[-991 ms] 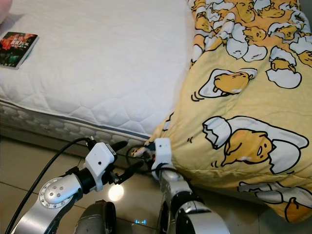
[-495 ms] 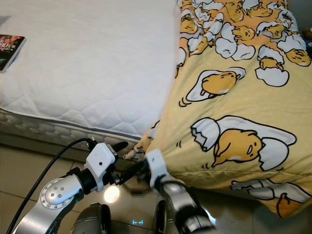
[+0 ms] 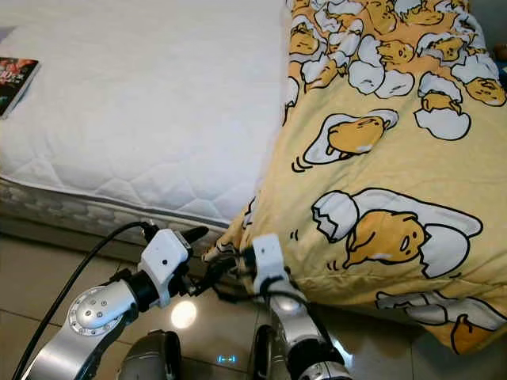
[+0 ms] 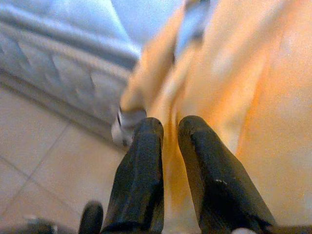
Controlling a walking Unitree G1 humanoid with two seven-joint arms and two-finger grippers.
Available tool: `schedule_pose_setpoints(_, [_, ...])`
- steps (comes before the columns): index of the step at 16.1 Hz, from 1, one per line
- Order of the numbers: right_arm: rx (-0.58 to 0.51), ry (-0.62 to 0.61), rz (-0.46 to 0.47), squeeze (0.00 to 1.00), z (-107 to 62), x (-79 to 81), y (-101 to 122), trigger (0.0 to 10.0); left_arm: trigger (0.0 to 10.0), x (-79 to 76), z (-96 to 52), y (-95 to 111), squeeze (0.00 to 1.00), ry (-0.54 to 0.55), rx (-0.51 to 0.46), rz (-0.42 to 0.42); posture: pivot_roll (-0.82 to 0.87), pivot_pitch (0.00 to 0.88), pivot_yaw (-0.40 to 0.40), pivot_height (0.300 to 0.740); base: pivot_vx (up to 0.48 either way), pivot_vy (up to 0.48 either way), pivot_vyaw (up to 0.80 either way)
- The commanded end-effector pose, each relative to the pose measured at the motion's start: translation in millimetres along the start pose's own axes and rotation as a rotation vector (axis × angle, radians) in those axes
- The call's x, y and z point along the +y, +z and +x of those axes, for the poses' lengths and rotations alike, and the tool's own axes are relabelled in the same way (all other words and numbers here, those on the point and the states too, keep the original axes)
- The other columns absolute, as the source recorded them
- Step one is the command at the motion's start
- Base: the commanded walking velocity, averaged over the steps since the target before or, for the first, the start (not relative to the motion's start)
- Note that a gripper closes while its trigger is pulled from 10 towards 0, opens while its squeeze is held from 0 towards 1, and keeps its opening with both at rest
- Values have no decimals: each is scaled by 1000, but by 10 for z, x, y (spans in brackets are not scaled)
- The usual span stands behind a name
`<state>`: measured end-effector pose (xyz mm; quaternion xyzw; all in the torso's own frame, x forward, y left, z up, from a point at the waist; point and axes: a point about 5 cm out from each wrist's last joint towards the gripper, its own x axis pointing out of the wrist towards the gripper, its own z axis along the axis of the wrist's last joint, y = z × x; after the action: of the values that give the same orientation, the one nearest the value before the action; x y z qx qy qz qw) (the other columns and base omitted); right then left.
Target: Clean up the room
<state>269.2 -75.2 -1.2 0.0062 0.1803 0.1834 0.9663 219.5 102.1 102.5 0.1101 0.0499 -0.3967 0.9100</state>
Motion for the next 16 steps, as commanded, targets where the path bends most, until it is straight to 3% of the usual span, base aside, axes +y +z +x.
schedule_pose_setpoints(1, [-58, -11, 21, 1000, -13, -6, 61, 10000, 10000, -14, 3, -12, 0, -8, 2, 5, 201, 214, -33, 699, 0, 0, 0])
schedule_pose_setpoints(2, [-179, -18, 8, 1000, -20, -8, 241, 10000, 10000, -17, 15, -12, 0, -8, 1, 4, 198, 211, -34, 699, 0, 0, 0])
schedule_pose_setpoints(3, [-199, -25, 4, 1000, -22, -13, 274, 10000, 10000, -16, 19, -12, 0, -7, 1, 4, 198, 211, -34, 699, 0, 0, 0])
schedule_pose_setpoints(4, [-273, -109, -37, 1000, -40, -96, 403, 10000, 10000, -1, 43, -33, 0, 6, 4, 8, 191, 206, -34, 699, 0, 0, 0])
schedule_pose_setpoints(7, [-336, -258, -129, 1000, -106, -318, 527, 10000, 10000, 56, 105, -91, 0, 49, 20, -6, 171, 203, -32, 699, 0, 0, 0])
schedule_pose_setpoints(8, [-373, -353, -177, 1000, -160, -487, 622, 10000, 10000, 92, 150, -135, 0, 65, 31, -4, 160, 203, -30, 699, 0, 0, 0])
schedule_pose_setpoints(10, [-392, -435, -191, 1000, -222, -653, 695, 10000, 10000, 131, 199, -192, 0, 81, 50, 35, 136, 195, -28, 699, 0, 0, 0])
schedule_pose_setpoints(11, [-381, -481, -156, 1000, -274, -756, 684, 10000, 10000, 153, 236, -209, 0, 98, 63, 43, 127, 187, -29, 699, 0, 0, 0])
schedule_pose_setpoints(13, [-375, -549, -113, 1000, -387, -901, 638, 10000, 10000, 231, 282, -209, 0, 163, 62, -15, 119, 165, -34, 699, 0, 0, 0])
schedule_pose_setpoints(14, [-386, -596, -98, 1000, -515, -970, 620, 10000, 10000, 362, 312, -208, 0, 261, 54, -89, 101, 118, -46, 699, 0, 0, 0])
schedule_pose_setpoints(16, [-400, -611, -106, 1000, -662, -968, 596, 10000, 10000, 514, 355, -170, 0, 359, 24, -140, 86, 72, -54, 699, 0, 0, 0])
